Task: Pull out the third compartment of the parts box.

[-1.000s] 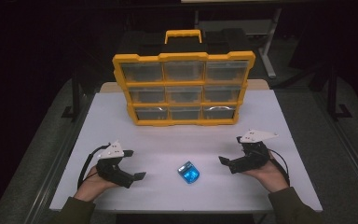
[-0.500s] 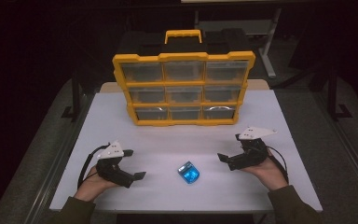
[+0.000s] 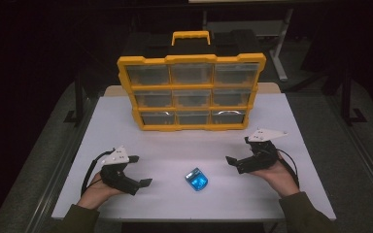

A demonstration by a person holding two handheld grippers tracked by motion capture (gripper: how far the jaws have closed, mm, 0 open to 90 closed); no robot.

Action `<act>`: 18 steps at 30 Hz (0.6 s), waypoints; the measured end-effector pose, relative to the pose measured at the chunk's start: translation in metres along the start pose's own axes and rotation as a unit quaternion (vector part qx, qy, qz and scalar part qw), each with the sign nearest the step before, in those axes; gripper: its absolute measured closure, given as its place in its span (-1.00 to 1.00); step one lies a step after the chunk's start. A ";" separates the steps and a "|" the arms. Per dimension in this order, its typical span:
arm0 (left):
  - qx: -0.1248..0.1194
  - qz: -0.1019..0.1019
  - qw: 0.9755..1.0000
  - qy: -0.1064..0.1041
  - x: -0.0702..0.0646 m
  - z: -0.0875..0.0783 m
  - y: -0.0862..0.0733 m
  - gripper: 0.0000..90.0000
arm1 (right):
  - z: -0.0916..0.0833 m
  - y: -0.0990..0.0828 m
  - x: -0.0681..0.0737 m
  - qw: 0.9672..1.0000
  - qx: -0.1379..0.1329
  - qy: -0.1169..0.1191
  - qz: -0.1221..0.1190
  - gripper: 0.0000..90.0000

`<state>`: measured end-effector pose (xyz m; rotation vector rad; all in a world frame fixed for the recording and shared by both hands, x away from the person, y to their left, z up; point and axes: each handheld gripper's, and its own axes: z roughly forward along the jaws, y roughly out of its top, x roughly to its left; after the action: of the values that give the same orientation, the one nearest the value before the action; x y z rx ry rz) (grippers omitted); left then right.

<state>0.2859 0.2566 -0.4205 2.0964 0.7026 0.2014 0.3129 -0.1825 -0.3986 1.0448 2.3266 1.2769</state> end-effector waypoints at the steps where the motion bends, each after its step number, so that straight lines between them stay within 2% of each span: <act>1: 0.000 0.000 1.000 0.000 0.000 0.000 0.000 -0.97 | 0.000 0.001 0.000 1.000 0.000 -0.001 0.002 -1.00; 15: 0.000 0.001 1.000 0.000 0.001 -0.001 0.001 -0.97 | 0.008 0.010 -0.005 1.000 -0.002 -0.003 0.000 -1.00; 18: 0.000 -0.006 1.000 -0.002 0.001 -0.001 0.000 -0.97 | 0.010 0.011 -0.006 1.000 -0.003 -0.001 0.003 -1.00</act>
<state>0.2868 0.2577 -0.4198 2.0907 0.7124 0.1903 0.3277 -0.1765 -0.3955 1.0504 2.3182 1.2830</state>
